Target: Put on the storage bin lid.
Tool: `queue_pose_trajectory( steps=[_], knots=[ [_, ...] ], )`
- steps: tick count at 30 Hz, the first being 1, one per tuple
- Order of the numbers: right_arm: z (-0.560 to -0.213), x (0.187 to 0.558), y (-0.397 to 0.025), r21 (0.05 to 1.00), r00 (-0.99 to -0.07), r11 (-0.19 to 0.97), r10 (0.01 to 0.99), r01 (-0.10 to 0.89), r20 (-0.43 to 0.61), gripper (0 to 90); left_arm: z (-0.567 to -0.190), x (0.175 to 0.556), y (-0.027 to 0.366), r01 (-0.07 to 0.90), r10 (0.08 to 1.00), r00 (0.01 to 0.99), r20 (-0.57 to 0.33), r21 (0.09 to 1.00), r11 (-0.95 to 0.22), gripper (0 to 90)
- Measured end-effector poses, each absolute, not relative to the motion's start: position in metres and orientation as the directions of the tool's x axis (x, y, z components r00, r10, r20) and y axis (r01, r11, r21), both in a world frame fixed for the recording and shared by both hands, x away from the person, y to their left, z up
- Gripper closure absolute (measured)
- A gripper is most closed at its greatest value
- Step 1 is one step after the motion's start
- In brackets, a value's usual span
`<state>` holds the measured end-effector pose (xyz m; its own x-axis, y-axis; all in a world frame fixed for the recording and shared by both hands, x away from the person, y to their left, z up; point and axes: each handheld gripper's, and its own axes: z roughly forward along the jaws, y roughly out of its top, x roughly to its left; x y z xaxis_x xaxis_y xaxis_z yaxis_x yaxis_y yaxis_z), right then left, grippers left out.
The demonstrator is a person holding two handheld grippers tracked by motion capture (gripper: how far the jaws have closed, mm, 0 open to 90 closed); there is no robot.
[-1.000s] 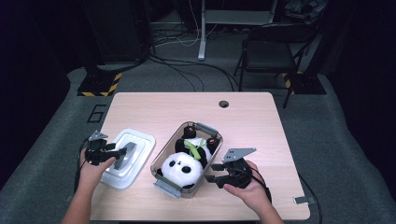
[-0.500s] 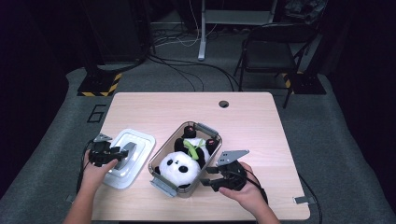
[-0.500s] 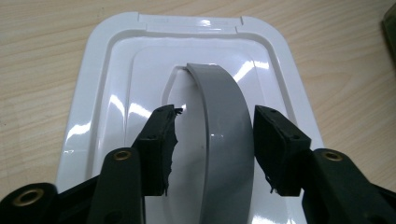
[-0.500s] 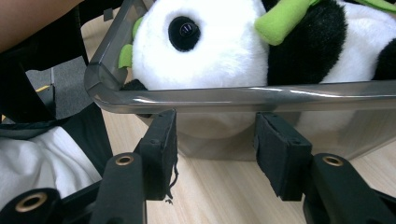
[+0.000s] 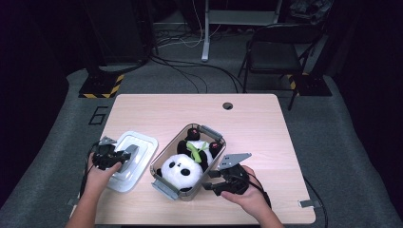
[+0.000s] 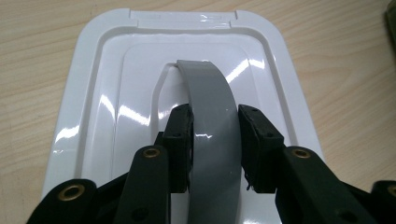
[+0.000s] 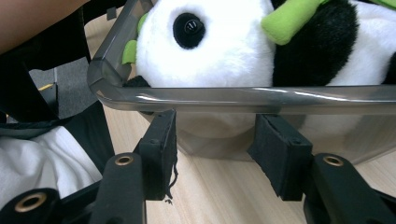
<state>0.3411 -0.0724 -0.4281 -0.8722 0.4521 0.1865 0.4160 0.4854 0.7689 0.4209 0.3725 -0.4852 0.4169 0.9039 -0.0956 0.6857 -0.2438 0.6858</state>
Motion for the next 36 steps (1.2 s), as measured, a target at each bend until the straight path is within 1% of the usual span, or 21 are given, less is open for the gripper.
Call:
queue_pose_trajectory(
  steps=[8, 17, 24, 25, 34, 36],
  knots=[
    [-0.43, 0.342, -0.074, 0.769, -0.867, 0.48, 0.461, 0.423, 0.19, 48.4, -0.482, 0.421, 0.374, 0.697, 0.904, 0.418, -0.086, 0.669, -0.259, 66.8],
    [-0.432, 0.343, -0.078, 0.768, -0.862, 0.475, 0.469, 0.43, 0.192, 48.4, -0.473, 0.418, 0.374, 0.679, 0.905, 0.418, -0.083, 0.69, -0.251, 66.9],
    [-0.433, 0.344, -0.08, 0.767, -0.857, 0.47, 0.475, 0.438, 0.198, 48.4, -0.463, 0.416, 0.376, 0.668, 0.902, 0.421, -0.096, 0.705, -0.236, 67.0],
    [-0.433, 0.344, -0.079, 0.766, -0.856, 0.47, 0.476, 0.44, 0.2, 48.4, -0.46, 0.415, 0.377, 0.672, 0.898, 0.429, -0.093, 0.697, -0.249, 67.0],
    [-0.434, 0.344, -0.074, 0.77, -0.864, 0.471, 0.461, 0.43, 0.2, 48.4, -0.439, 0.41, 0.373, 0.653, 0.887, 0.448, -0.109, 0.718, -0.242, 67.0],
    [-0.434, 0.344, -0.073, 0.767, -0.861, 0.47, 0.466, 0.436, 0.203, 48.4, -0.435, 0.409, 0.371, 0.646, 0.881, 0.456, -0.123, 0.727, -0.233, 67.0]
  ],
)
